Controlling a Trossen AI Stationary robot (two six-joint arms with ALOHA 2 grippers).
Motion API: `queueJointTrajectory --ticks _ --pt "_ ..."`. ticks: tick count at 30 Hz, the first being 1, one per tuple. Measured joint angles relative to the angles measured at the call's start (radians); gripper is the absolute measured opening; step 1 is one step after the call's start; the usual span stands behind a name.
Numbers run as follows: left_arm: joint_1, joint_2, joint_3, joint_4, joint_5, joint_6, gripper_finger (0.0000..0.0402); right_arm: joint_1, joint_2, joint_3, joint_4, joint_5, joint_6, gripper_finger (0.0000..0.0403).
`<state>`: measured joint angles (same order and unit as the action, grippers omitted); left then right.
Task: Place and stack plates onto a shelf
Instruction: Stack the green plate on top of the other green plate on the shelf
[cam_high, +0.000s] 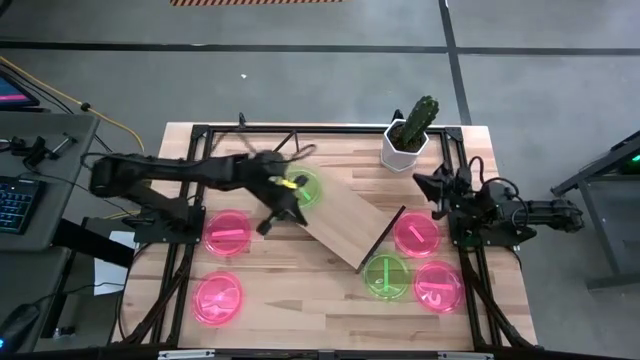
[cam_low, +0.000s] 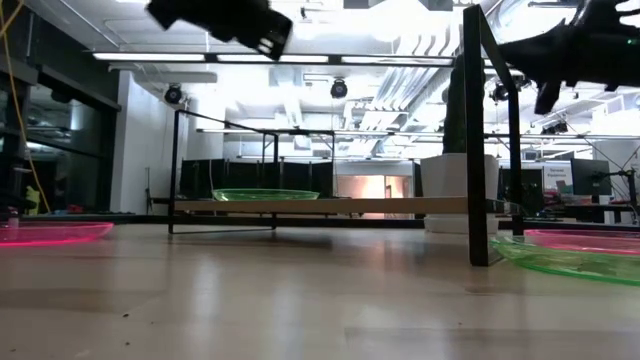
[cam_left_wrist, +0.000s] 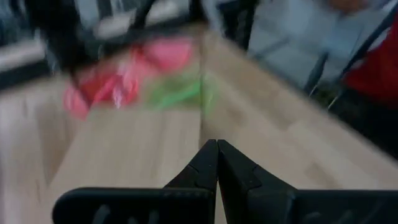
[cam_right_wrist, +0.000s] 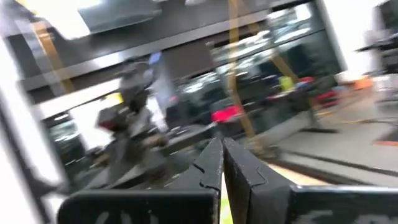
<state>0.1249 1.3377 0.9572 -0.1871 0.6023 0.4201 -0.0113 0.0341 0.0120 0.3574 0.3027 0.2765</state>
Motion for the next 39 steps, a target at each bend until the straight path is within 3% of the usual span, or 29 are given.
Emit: queueJointTrajectory --ticks 4,9,15,19,25,30,34,39 --pt "0.0 -0.145 -0.202 0.239 -0.011 -0.093 0.0 0.004 0.002 0.044 -0.067 -0.151 0.054 0.0" --pt "0.0 -0.276 -0.365 0.458 -0.17 -0.18 0.0 0.045 0.094 0.236 -0.471 -0.07 0.178 0.0" --pt "0.001 -0.369 -0.406 0.469 -0.36 -0.209 0.0 0.129 0.384 0.493 -0.73 -0.062 0.291 0.0" --pt "-0.002 -0.38 -0.407 0.463 -0.373 -0.223 0.0 0.192 0.622 0.714 -0.922 -0.08 0.311 0.0" --pt "-0.003 -0.38 -0.407 0.417 -0.376 -0.243 0.0 0.324 0.921 0.926 -1.307 -0.207 0.625 0.0" --pt "-0.003 -0.38 -0.407 0.409 -0.4 -0.243 0.0 0.469 1.062 0.919 -1.41 -0.237 0.86 0.0" --pt "-0.002 -0.38 -0.407 0.41 -0.402 -0.243 0.0 0.552 1.108 0.82 -1.434 -0.311 1.059 0.0" --pt "-0.002 -0.384 -0.407 0.426 -0.402 -0.243 0.0 0.654 1.107 0.662 -1.187 -0.359 1.27 0.0"
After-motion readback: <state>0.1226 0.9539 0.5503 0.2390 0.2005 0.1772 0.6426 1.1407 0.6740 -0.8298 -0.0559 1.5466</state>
